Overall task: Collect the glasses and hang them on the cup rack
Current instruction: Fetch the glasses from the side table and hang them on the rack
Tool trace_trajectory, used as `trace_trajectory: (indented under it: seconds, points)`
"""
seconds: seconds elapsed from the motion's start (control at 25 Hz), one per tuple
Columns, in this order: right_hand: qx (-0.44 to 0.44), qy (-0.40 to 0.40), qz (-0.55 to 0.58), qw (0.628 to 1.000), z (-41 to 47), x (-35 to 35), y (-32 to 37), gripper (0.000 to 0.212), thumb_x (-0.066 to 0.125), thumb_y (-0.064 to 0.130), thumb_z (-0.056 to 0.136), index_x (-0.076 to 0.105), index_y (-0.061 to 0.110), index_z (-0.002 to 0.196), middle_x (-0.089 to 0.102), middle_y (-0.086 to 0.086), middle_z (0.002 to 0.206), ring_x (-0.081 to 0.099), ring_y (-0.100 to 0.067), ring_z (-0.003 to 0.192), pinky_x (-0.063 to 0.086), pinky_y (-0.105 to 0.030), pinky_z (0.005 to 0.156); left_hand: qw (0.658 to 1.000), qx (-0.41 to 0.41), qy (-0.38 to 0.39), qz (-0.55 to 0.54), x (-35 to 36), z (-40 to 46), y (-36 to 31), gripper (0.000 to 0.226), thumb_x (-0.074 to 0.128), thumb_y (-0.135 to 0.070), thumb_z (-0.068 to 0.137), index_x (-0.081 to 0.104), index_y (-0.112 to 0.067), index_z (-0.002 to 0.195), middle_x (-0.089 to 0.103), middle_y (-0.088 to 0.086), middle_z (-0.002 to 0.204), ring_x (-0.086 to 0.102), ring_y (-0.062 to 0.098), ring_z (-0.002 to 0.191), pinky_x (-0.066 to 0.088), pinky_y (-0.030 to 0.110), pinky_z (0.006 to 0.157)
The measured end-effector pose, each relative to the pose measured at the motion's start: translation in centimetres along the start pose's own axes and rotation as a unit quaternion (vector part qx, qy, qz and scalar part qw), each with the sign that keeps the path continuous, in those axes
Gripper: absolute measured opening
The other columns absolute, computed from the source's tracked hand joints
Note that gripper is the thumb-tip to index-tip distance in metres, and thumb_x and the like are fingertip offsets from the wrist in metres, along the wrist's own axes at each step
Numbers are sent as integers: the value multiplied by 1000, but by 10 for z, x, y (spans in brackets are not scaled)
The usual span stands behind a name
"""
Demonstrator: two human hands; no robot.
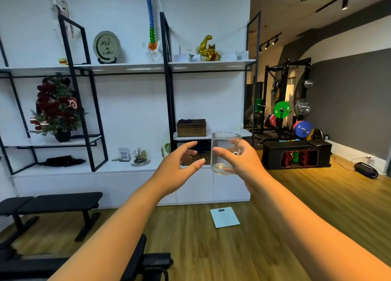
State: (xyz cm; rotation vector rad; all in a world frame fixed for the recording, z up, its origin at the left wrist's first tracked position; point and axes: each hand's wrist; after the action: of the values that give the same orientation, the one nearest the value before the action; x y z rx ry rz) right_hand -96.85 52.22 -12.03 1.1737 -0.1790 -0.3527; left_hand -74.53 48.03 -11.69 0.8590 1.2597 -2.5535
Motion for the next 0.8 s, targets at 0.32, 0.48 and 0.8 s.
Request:
trace_trajectory:
  seconds: [0.32, 0.48, 0.8]
  points:
    - [4, 60, -14, 998, 154, -33, -62, 64, 92, 57, 72, 57, 41, 123, 69, 2, 117, 69, -12, 105, 65, -30, 75, 999, -20, -17, 28, 62, 131, 43, 68, 71, -55, 93, 42, -44, 153, 61, -18, 138, 58, 0, 125, 46, 29, 103]
    - [4, 76, -5, 997, 214, -39, -88, 64, 91, 51, 76, 55, 39, 127, 67, 2, 118, 68, -10, 101, 55, -13, 58, 999, -36, -30, 19, 85, 187, 64, 65, 72, -53, 93, 44, -45, 152, 62, -20, 136, 58, -2, 123, 45, 24, 99]
    - [8, 76, -7, 997, 312, -23, -151, 66, 91, 51, 76, 55, 41, 131, 67, 5, 120, 67, -10, 105, 60, -21, 67, 998, -37, -29, 37, 112, 279, 141, 81, 81, -51, 86, 35, -52, 154, 61, -24, 134, 57, -7, 122, 43, 19, 98]
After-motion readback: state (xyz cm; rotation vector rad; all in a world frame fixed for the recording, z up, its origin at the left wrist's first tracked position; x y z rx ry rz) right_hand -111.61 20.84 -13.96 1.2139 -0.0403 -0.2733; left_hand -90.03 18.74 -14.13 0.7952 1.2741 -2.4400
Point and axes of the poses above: each hand's wrist, its own z-axis towards the middle knuckle, its own x-axis out of the palm, y = z × x
